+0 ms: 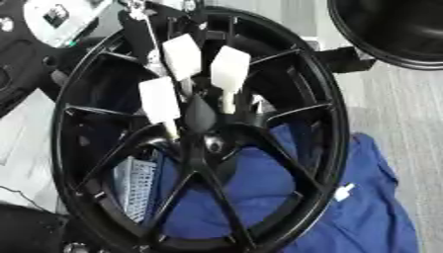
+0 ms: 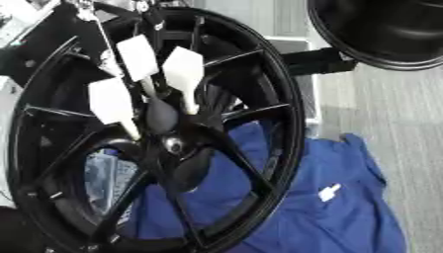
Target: Pull the pin out of the wheel hub.
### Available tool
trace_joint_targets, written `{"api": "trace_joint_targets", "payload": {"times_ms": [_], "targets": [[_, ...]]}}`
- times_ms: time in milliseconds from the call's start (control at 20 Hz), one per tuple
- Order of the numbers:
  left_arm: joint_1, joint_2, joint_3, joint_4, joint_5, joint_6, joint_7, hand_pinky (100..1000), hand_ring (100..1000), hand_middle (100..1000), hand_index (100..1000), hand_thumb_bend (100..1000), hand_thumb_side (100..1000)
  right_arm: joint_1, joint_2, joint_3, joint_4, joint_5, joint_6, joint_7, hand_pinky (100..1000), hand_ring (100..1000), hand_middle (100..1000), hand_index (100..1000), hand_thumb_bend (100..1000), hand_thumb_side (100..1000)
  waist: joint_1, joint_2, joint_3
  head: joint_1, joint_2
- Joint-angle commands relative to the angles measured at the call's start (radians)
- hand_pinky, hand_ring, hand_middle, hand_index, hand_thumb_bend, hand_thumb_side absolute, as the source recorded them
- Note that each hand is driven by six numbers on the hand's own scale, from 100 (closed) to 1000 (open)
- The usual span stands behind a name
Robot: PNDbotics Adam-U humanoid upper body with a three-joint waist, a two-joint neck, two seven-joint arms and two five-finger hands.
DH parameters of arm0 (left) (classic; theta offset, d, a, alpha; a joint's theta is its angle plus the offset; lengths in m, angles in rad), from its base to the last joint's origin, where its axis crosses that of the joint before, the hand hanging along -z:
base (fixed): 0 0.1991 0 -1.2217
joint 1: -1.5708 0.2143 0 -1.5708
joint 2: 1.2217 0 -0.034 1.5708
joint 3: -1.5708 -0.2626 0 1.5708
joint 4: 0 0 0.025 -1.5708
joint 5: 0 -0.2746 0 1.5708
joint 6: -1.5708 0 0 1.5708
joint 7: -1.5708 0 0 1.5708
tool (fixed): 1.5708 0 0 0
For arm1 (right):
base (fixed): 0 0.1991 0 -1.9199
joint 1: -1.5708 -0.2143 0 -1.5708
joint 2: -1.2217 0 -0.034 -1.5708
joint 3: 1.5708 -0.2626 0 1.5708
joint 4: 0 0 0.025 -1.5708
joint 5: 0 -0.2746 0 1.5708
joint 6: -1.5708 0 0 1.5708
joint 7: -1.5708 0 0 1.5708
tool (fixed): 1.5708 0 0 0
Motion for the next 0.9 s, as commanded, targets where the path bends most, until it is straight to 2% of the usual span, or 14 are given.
{"api": "trace_joint_targets", "payload": {"times_ms": [50,250,550,900], "targets": [[-0.026,0.020,0.013,-0.019,-0.001,-0.064,-0.063,729,641,583,721,616,100,-0.006,-0.019,-0.015,-0.012,0.007,-0.001,-0.005,675,635,572,748,100,437,-0.001,-0.026,0.001,0.002,0.011],[-0.031,0.020,0.011,-0.018,-0.025,-0.079,-0.063,772,702,641,769,645,100,-0.005,-0.019,-0.015,-0.012,0.007,-0.002,-0.006,676,635,572,749,100,436,-0.001,-0.028,0.001,-0.001,0.013],[-0.039,0.015,0.014,-0.004,-0.044,-0.088,-0.063,769,701,642,770,647,100,-0.006,-0.018,-0.015,-0.012,0.008,-0.005,-0.005,676,635,573,749,100,437,0.001,-0.030,0.001,-0.003,0.014],[-0.047,0.009,0.024,0.001,-0.034,-0.077,-0.063,706,607,531,694,579,100,-0.004,-0.015,-0.017,-0.012,0.008,-0.009,-0.008,676,635,573,749,100,438,0.002,-0.032,0.001,-0.002,0.014]]}}
